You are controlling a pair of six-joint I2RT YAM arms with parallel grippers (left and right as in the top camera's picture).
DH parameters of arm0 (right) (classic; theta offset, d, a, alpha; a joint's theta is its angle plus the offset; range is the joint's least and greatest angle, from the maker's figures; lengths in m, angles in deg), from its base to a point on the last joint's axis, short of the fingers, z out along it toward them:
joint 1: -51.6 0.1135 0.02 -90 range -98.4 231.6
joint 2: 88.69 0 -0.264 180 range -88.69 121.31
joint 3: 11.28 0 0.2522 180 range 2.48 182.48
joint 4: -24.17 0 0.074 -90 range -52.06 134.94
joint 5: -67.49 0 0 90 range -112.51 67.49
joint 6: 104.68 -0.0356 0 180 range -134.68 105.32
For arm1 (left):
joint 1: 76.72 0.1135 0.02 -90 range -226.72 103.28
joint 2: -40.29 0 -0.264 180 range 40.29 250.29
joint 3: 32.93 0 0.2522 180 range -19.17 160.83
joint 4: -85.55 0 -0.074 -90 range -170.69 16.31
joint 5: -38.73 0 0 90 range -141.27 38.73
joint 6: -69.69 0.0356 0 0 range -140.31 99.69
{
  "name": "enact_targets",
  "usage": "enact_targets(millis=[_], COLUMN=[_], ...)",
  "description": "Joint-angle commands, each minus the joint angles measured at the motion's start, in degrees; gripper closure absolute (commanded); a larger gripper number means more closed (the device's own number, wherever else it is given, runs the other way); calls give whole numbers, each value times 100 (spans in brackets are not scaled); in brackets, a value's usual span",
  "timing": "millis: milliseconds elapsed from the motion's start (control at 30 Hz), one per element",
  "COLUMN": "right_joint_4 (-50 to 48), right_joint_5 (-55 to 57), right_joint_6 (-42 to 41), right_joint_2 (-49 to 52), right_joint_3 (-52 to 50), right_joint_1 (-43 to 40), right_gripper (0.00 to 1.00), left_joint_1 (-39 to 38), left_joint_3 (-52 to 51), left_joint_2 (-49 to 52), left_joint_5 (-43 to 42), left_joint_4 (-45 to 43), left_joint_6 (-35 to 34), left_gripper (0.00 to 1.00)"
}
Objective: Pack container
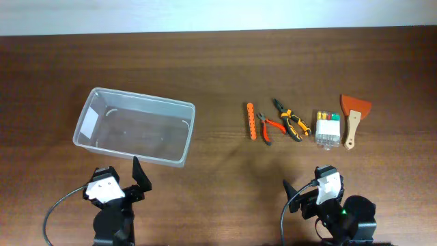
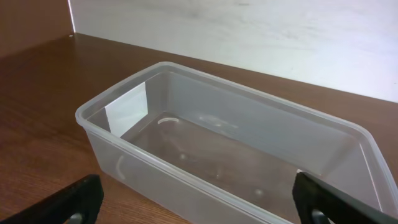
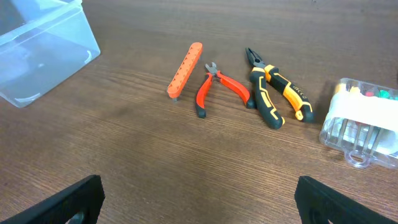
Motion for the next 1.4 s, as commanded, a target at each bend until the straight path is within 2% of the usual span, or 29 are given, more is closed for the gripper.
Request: enact_targets(millis=[0,467,600,700,767,900,1000,1100,1233,1367], right_joint_4=[-17,-20,-264,-472,-494,-870,-1718,-2286,-2203,-1663], right_joint_5=[-11,-7,551,546,133,-1305,-2675,-2848,-2949,-2826], right_joint_6=[-2,2,496,494,455,-129,-1655,-3080,-3252,-2597], right_joint_2=[-50,-50,-50,-50,-50,-50,-50,-35,328,1270], right_joint_3=[-35,-37,-37,-37,-37,-37,-35,52,745,2024], right_joint_1=[-42,-42,-42,-42,-42,-42,-42,-39,-39,-39], right_gripper=[2,2,2,2,2,2,2,2,2,2], left_joint_1=[-33,-33,-33,-33,-33,-33,-33,-33,-33,-33], left_joint_3=[-22,-22,-22,-22,-22,-22,-22,-22,-22,-22], left_joint_2=[-22,-22,-22,-22,-22,-22,-22,-22,-22,-22], left_joint_5=[20,20,20,20,20,20,20,20,20,20], left_joint_4=[4,4,4,4,4,4,4,4,4,4], left_joint_6=[50,50,50,50,50,50,50,50,50,50], left_gripper=[1,1,1,1,1,1,1,1,1,1])
